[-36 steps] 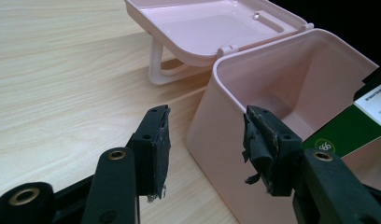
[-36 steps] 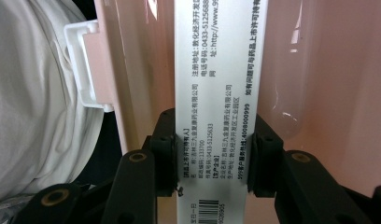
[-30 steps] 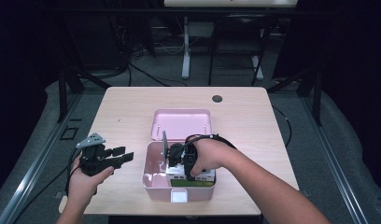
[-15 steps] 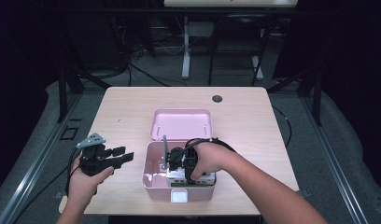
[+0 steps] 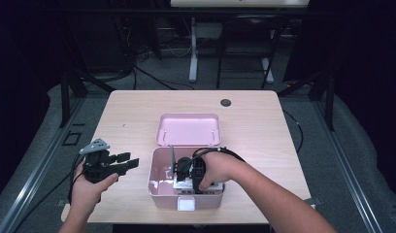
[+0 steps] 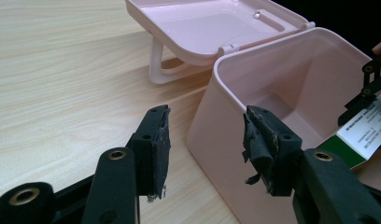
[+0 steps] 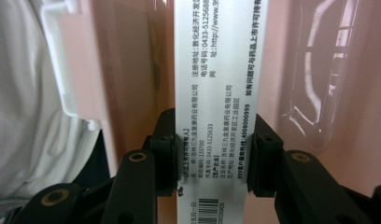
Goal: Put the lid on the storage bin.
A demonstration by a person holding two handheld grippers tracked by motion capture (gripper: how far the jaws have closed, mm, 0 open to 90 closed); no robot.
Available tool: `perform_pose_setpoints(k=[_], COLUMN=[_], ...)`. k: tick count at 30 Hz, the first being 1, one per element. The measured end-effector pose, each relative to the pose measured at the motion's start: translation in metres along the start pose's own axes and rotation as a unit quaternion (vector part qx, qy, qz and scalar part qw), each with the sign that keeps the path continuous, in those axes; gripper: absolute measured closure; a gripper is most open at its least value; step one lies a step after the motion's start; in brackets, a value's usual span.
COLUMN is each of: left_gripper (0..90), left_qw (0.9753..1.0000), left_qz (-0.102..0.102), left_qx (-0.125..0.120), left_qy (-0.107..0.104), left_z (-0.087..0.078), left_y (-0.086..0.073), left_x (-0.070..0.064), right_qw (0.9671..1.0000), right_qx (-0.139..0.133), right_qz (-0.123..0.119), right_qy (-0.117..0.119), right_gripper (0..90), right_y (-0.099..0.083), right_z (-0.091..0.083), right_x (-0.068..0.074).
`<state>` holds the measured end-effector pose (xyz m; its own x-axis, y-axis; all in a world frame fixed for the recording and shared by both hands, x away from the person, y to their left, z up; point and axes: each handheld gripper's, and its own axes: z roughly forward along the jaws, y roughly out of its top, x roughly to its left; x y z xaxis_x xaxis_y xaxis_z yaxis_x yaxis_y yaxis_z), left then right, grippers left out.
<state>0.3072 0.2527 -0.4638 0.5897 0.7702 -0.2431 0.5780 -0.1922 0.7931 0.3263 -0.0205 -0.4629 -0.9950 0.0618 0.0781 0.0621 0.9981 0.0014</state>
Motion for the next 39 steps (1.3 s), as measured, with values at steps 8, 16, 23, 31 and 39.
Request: perform_pose_setpoints(k=[8,16,23,31,39], left_gripper=[50.6,50.6,50.6,50.6,50.6], left_qw=[1.0000,1.0000,1.0000,1.0000,1.0000], left_qz=[0.000,0.000,0.000,0.000,0.000], left_qx=[0.000,-0.002,0.001,0.000,0.001], left_qy=[-0.002,-0.002,-0.002,-0.002,0.000], left_z=[0.001,0.001,0.002,0.002,0.001], left_y=[0.000,0.000,0.000,-0.001,0.000], left_x=[0.001,0.000,0.000,0.000,0.000], right_qw=[0.9999,0.9999,1.0000,0.9999,0.9999], right_qx=[0.005,0.007,0.001,0.003,0.000], right_qz=[-0.012,-0.010,-0.001,-0.008,0.000], right_qy=[0.000,0.000,0.003,0.008,0.016], right_gripper=[61.2,61.3,61.3,61.0,59.4], right_y=[0.002,0.003,-0.002,-0.001,-0.003], right_z=[0.005,0.010,0.016,0.018,0.015], right_x=[0.001,0.002,-0.003,-0.005,-0.006])
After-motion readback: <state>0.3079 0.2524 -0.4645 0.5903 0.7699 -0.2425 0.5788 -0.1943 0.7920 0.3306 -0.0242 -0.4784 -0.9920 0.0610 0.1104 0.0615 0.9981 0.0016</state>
